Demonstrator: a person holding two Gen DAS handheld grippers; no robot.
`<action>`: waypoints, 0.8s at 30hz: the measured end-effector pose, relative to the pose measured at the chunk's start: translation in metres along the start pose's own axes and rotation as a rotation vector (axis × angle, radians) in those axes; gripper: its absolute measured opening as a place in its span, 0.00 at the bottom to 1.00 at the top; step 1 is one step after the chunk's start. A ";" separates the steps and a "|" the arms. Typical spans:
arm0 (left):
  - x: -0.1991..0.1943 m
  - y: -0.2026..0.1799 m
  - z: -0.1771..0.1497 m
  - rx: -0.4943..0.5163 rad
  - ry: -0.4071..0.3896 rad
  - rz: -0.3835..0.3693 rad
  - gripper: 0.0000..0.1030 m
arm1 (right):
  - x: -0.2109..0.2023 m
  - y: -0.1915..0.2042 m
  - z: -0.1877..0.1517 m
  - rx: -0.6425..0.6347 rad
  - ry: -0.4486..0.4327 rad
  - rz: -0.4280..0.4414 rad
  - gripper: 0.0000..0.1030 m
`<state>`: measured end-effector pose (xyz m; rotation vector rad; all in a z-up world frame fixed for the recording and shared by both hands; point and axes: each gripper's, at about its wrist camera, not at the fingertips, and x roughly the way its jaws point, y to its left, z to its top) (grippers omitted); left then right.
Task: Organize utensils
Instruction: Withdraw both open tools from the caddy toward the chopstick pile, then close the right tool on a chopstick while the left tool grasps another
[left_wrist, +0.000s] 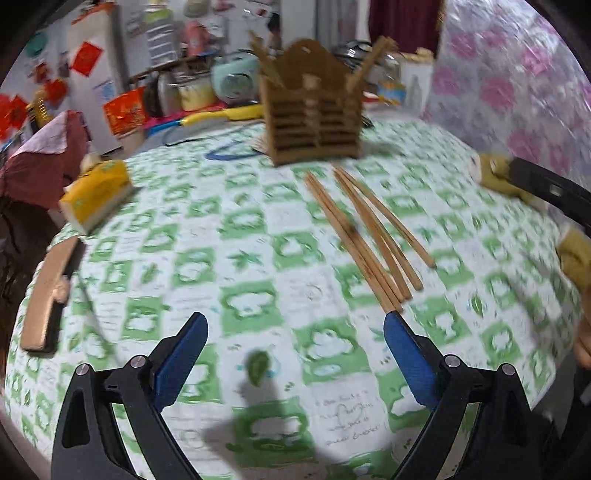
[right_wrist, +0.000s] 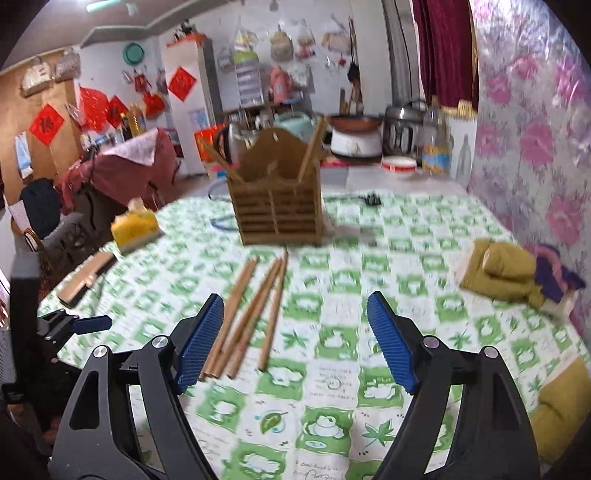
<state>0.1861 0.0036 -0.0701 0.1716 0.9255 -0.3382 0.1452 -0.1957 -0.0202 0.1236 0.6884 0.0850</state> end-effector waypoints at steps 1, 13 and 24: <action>0.003 -0.003 -0.001 0.017 0.008 -0.008 0.92 | 0.007 -0.002 -0.003 0.008 0.015 0.001 0.76; 0.032 -0.028 -0.001 0.151 0.093 -0.044 0.92 | 0.050 -0.020 -0.025 0.074 0.133 0.043 0.76; 0.048 -0.018 0.016 0.127 0.125 -0.040 0.92 | 0.063 -0.043 -0.030 0.213 0.184 0.131 0.76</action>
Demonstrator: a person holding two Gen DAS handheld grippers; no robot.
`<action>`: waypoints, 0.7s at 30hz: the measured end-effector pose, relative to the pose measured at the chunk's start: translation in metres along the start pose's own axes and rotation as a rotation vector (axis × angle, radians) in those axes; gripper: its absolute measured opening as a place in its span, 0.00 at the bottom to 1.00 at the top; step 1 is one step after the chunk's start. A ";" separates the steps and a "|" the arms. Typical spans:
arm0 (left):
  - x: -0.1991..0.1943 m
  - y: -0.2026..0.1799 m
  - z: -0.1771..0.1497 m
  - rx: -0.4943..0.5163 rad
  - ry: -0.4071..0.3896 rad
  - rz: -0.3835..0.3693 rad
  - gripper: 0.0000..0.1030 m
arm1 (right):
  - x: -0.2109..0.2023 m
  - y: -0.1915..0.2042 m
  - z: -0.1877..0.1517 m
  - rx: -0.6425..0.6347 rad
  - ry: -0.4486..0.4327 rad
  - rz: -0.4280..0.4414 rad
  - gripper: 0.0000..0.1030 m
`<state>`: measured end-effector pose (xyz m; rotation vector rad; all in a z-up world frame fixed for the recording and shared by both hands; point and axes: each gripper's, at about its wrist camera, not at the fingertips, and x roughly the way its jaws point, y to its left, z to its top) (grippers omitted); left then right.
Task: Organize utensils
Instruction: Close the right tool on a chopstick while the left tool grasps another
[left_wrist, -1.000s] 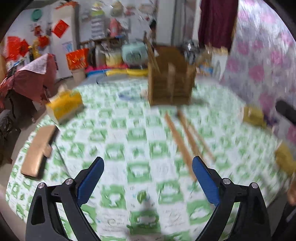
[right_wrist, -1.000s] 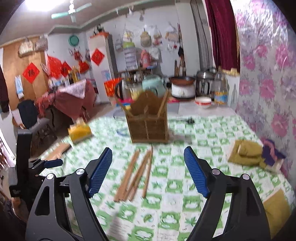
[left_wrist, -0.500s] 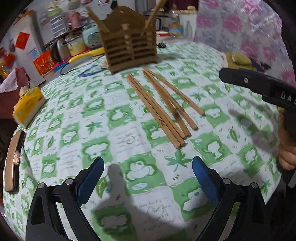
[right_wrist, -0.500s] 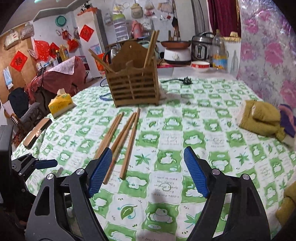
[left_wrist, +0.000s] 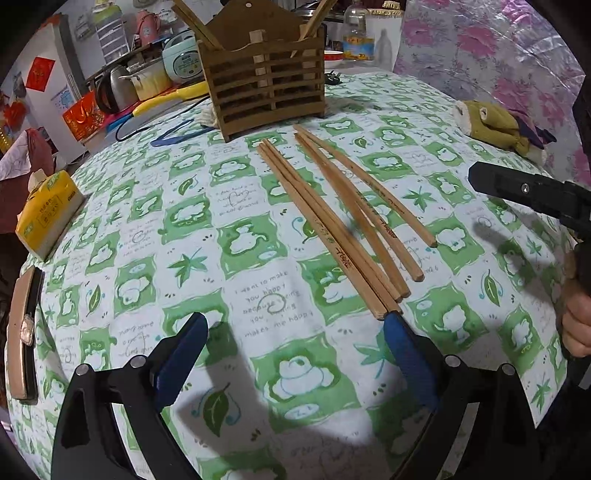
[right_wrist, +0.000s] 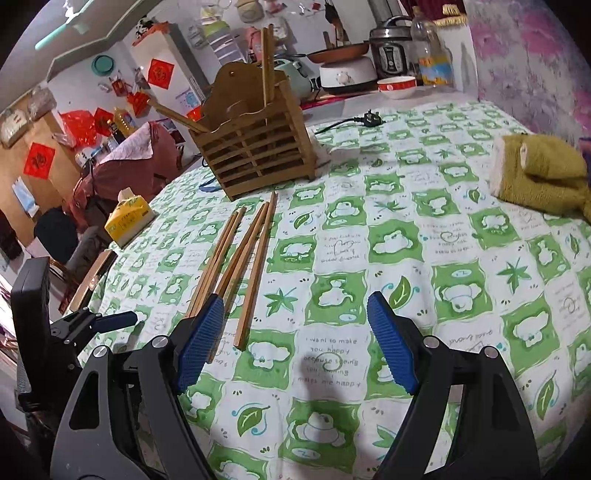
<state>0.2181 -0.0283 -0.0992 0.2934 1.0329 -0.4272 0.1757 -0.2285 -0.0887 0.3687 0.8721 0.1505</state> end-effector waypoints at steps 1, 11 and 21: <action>0.000 0.001 0.001 0.002 -0.007 0.022 0.92 | 0.001 0.000 0.000 0.001 0.002 0.002 0.76; -0.006 0.041 -0.002 -0.125 -0.034 0.082 0.92 | 0.004 0.002 0.000 -0.010 0.015 -0.002 0.76; 0.005 0.020 0.004 -0.020 -0.021 0.115 0.95 | 0.012 0.040 -0.013 -0.232 0.050 -0.121 0.76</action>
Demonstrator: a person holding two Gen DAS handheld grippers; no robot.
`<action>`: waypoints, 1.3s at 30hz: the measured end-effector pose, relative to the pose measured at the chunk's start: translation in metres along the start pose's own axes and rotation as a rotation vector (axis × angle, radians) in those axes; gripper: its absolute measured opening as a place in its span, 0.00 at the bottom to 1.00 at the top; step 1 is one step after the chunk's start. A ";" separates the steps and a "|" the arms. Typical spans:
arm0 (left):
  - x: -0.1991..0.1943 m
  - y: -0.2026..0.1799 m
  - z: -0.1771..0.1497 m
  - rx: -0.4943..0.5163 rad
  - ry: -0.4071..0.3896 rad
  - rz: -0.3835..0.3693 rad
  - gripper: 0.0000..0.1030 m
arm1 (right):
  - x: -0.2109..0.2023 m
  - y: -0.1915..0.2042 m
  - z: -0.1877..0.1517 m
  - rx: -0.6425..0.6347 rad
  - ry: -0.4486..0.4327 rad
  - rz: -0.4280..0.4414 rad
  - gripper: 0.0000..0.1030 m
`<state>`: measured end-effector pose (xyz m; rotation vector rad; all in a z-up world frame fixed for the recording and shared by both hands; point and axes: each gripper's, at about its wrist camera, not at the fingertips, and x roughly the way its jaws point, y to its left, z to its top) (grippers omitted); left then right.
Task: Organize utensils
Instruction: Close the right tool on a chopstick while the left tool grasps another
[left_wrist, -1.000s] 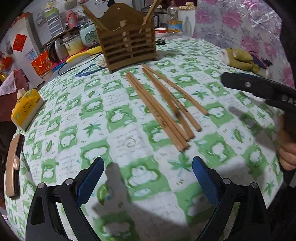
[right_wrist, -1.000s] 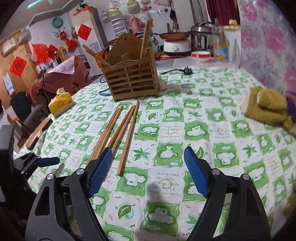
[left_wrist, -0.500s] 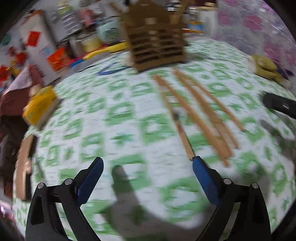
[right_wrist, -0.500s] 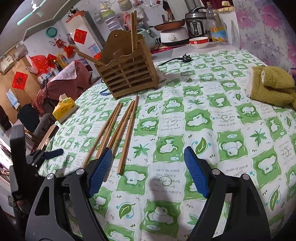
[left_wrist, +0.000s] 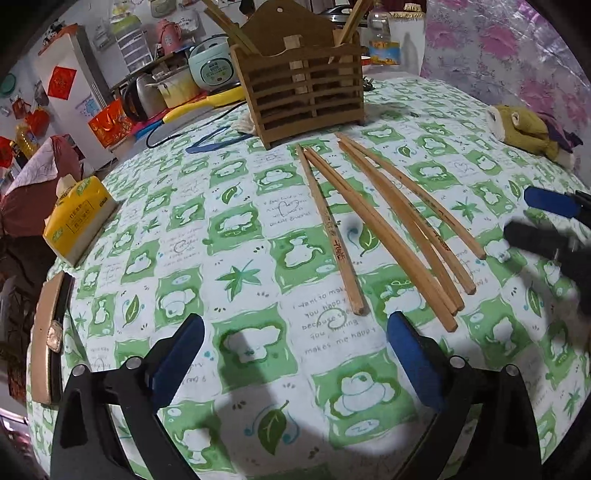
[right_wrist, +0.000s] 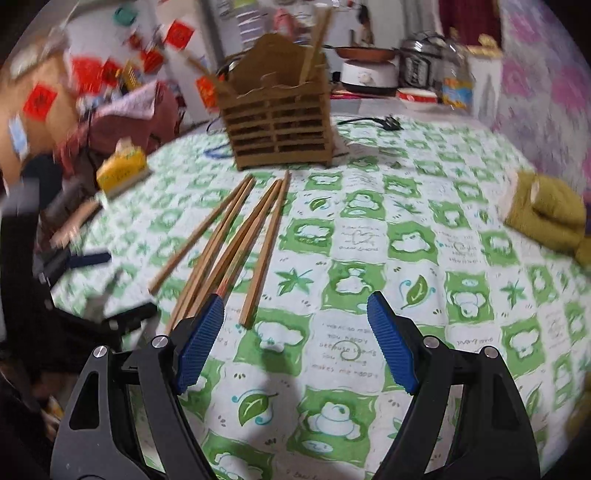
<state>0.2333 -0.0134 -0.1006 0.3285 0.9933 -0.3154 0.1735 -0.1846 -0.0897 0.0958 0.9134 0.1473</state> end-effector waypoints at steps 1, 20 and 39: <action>0.001 0.003 0.000 -0.013 0.007 -0.012 0.95 | 0.002 0.008 -0.001 -0.046 0.010 -0.023 0.76; -0.003 0.009 -0.001 -0.051 -0.001 -0.068 0.94 | 0.015 -0.016 0.003 0.071 0.095 0.057 0.39; 0.000 0.005 0.005 -0.086 -0.023 -0.189 0.07 | 0.014 -0.006 0.003 0.030 0.085 0.045 0.39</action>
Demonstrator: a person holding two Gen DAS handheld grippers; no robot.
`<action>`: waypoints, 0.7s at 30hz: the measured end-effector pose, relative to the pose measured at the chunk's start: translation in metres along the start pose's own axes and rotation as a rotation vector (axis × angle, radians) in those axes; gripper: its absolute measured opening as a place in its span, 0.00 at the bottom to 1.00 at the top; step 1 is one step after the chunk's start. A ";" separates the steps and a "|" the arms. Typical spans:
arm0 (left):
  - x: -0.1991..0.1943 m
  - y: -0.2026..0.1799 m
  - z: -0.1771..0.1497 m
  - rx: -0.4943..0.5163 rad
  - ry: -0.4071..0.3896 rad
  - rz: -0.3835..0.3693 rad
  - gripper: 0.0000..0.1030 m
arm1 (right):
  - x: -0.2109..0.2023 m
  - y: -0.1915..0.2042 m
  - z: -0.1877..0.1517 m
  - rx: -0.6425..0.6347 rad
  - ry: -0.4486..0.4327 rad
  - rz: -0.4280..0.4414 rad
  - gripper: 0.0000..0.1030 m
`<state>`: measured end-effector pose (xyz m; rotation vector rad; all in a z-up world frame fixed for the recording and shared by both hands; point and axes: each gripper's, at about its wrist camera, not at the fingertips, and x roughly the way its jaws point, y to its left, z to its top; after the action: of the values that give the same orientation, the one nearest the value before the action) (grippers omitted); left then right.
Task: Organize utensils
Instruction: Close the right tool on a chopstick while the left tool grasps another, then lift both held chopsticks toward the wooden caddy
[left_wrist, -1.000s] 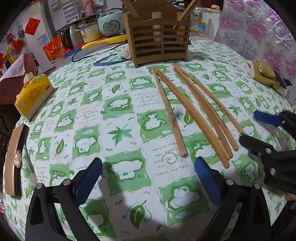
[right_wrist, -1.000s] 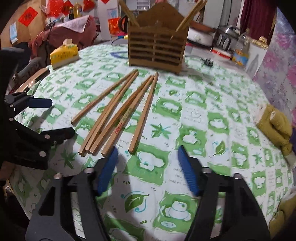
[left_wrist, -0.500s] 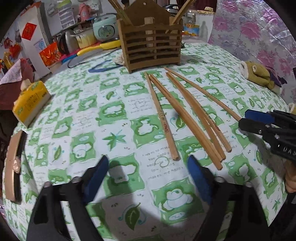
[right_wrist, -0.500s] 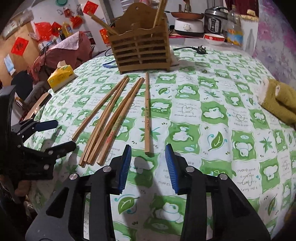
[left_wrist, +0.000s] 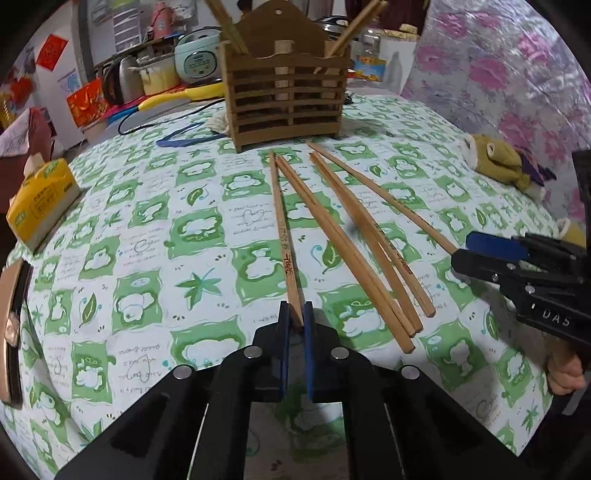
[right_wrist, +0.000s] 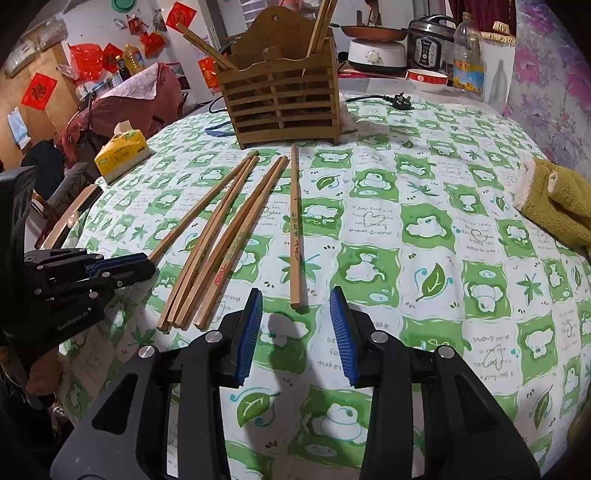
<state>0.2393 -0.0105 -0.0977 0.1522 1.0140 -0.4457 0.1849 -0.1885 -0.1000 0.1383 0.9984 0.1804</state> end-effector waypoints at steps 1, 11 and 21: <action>0.000 0.001 0.000 -0.005 0.001 -0.004 0.07 | 0.000 0.000 0.000 -0.002 0.000 0.000 0.39; 0.002 -0.002 0.000 0.009 0.001 0.024 0.08 | 0.010 0.007 0.002 -0.026 0.046 -0.021 0.15; -0.011 0.003 -0.002 -0.029 -0.042 0.027 0.07 | -0.004 0.008 -0.002 -0.023 -0.030 -0.036 0.06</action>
<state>0.2338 -0.0039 -0.0901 0.1298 0.9760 -0.4076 0.1803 -0.1814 -0.0959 0.1013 0.9678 0.1567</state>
